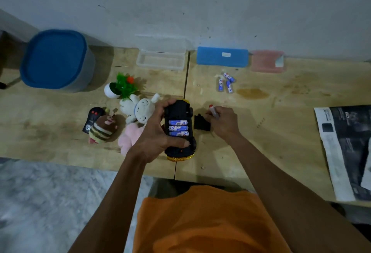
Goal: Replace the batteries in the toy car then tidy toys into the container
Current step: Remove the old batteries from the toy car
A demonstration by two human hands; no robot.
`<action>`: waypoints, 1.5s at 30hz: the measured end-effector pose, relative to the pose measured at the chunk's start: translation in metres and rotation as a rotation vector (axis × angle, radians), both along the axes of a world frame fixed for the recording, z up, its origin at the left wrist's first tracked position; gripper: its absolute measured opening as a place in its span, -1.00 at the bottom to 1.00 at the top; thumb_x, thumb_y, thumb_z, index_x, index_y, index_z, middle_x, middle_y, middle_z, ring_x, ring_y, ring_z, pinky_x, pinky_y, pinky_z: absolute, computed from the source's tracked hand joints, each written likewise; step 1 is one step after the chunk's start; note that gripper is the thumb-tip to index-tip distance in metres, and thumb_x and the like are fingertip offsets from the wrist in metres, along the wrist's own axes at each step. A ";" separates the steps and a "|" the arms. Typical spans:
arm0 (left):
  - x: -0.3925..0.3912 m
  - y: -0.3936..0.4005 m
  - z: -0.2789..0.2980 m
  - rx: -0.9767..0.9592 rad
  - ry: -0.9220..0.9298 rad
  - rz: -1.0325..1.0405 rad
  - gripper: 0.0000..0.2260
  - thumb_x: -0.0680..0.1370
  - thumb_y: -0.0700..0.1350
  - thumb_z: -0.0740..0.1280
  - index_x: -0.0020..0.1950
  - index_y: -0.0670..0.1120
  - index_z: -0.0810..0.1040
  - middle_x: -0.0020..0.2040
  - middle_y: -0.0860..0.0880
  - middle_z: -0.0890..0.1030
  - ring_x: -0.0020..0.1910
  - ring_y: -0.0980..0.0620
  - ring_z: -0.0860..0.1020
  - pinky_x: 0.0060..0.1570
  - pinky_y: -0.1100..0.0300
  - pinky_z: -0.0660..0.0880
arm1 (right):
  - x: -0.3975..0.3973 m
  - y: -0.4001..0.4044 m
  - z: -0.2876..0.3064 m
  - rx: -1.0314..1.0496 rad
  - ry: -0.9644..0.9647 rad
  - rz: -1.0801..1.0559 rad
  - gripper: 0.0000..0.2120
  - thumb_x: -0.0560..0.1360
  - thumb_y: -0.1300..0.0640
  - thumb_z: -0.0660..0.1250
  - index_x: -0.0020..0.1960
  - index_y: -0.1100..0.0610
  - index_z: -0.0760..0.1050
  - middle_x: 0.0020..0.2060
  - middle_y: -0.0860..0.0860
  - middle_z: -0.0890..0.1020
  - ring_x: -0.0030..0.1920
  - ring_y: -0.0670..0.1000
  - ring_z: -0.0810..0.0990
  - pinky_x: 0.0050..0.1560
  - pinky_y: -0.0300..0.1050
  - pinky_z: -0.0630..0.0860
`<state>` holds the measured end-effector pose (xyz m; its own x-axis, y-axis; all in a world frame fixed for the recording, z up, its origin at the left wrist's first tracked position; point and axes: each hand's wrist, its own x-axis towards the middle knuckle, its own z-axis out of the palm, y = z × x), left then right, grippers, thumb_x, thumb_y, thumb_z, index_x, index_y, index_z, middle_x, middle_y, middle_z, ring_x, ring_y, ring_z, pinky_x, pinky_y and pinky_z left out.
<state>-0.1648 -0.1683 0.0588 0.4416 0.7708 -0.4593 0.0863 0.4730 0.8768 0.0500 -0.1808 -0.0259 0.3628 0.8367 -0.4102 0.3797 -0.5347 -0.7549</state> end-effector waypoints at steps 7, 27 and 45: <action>0.001 -0.001 -0.005 -0.051 0.043 0.016 -0.05 0.18 -0.59 0.54 0.42 0.06 0.35 0.24 0.06 0.59 0.03 -0.04 0.68 -0.09 0.03 0.64 | -0.008 0.003 -0.021 -0.082 0.016 0.006 -0.86 0.49 0.20 0.45 -0.21 0.05 0.56 -0.16 0.08 0.66 -0.06 0.02 0.64 -0.05 -0.15 0.50; -0.031 0.001 -0.008 -0.045 -0.070 -0.150 -0.02 0.16 -0.54 0.58 0.45 0.06 0.37 0.38 -0.02 0.47 0.13 -0.11 0.64 0.01 -0.07 0.64 | -0.013 -0.053 -0.009 -0.103 -0.282 -0.133 -0.82 0.49 0.19 0.27 -0.03 0.26 0.61 -0.16 0.21 0.61 -0.07 0.20 0.58 -0.31 -0.36 0.29; 0.013 -0.026 0.003 -0.062 -0.041 -0.040 0.00 0.13 -0.52 0.56 0.46 0.08 0.37 0.38 -0.09 0.46 0.08 -0.17 0.65 -0.05 -0.08 0.64 | 0.034 -0.060 -0.023 -0.118 -0.223 -0.212 -0.83 0.53 0.03 0.39 -0.04 0.13 0.61 -0.14 0.15 0.70 -0.05 0.18 0.67 -0.14 -0.19 0.41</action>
